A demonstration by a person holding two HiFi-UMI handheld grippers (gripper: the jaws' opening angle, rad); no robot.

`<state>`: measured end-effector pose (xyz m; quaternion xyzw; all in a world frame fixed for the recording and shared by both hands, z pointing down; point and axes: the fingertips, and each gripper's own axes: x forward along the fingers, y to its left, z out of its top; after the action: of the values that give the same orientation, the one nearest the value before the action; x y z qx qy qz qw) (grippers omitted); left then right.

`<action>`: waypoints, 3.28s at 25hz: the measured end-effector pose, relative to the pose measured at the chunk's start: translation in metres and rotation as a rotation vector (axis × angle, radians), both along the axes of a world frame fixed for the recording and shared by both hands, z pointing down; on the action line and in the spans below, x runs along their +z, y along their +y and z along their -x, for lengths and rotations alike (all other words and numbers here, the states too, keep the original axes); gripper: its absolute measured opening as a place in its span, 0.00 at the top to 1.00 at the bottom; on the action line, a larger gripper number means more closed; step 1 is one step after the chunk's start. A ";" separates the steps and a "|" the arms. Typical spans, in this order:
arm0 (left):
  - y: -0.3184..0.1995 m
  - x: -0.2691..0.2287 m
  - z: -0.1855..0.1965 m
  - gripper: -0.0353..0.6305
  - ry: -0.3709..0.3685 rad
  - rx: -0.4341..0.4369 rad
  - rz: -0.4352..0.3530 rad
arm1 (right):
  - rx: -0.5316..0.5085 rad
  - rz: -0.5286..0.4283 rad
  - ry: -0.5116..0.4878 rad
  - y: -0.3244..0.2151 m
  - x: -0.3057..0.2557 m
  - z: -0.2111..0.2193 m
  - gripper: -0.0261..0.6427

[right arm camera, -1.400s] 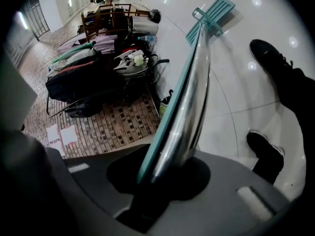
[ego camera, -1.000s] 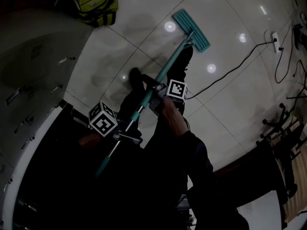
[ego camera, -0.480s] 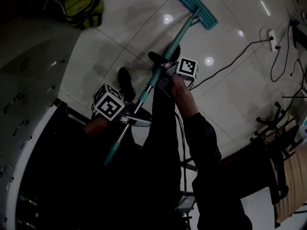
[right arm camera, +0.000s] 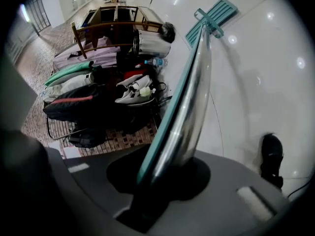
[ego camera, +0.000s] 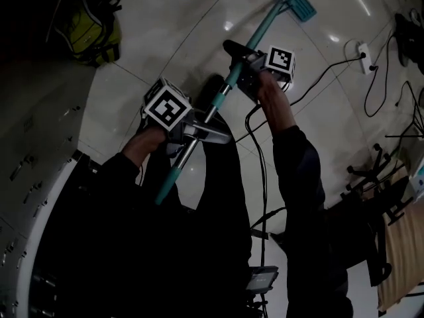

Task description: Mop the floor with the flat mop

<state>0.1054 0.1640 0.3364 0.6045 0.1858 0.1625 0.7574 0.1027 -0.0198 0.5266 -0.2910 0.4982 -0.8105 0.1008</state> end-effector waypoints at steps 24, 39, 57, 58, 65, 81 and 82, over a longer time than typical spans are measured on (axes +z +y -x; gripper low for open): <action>0.198 -0.048 0.186 0.72 -0.016 0.033 0.020 | -0.076 -0.017 -0.035 0.199 -0.050 0.188 0.81; 0.353 -0.061 0.335 0.71 -0.076 0.033 0.093 | -0.132 0.072 -0.125 0.376 -0.048 0.352 0.81; 0.097 -0.019 0.087 0.70 -0.002 -0.069 0.084 | 0.009 0.037 -0.081 0.108 -0.013 0.100 0.82; 0.073 -0.015 0.068 0.70 0.011 -0.087 0.086 | 0.025 0.032 -0.083 0.086 -0.010 0.079 0.82; -0.027 0.002 -0.035 0.72 0.097 -0.075 0.111 | 0.009 -0.006 -0.022 -0.017 0.014 -0.033 0.81; -0.022 0.022 -0.029 0.77 0.015 -0.016 0.095 | 0.022 -0.046 0.010 -0.026 0.021 -0.038 0.81; -0.018 0.019 -0.023 0.76 0.017 -0.011 0.078 | 0.019 -0.051 0.012 -0.021 0.016 -0.032 0.81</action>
<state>0.1282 0.1463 0.3556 0.5769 0.1953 0.1458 0.7796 0.1344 -0.0410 0.5427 -0.2979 0.5164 -0.7949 0.1126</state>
